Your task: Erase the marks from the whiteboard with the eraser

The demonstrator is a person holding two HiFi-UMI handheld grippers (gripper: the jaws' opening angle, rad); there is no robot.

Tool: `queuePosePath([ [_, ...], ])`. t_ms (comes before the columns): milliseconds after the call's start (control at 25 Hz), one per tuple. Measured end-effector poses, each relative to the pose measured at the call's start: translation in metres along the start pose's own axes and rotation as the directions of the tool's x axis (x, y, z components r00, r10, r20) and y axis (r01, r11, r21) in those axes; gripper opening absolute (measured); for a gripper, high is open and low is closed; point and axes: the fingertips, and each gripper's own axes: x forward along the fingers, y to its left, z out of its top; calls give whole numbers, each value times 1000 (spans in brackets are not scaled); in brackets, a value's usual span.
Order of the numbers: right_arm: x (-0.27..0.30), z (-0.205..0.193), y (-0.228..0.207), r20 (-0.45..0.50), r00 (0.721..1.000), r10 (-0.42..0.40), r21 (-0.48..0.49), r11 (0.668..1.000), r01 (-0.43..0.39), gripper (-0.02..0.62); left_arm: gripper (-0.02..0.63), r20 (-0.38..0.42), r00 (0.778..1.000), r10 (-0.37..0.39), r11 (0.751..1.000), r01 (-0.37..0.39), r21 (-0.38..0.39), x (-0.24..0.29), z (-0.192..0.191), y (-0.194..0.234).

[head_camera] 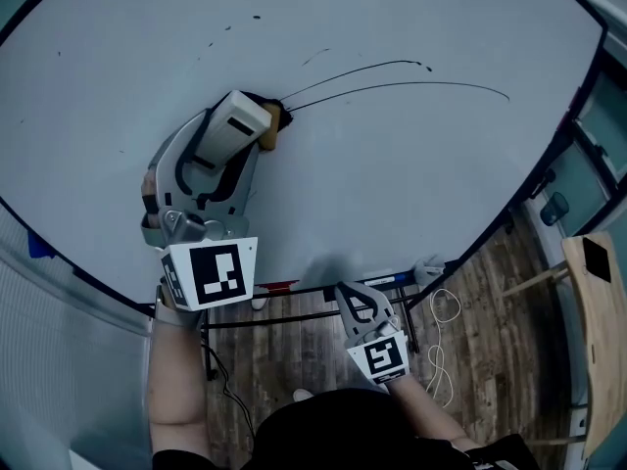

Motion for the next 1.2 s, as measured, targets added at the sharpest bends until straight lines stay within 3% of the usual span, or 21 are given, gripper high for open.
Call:
queuePosePath([
  [640, -50, -17, -110, -10, 997, -81, 7, 997, 81, 28, 265, 123, 992, 30, 999, -35, 37, 74, 105, -39],
  [1200, -119, -42, -220, -25, 982, -185, 30, 982, 185, 28, 265, 186, 981, 54, 998, -56, 9, 154, 202, -106],
])
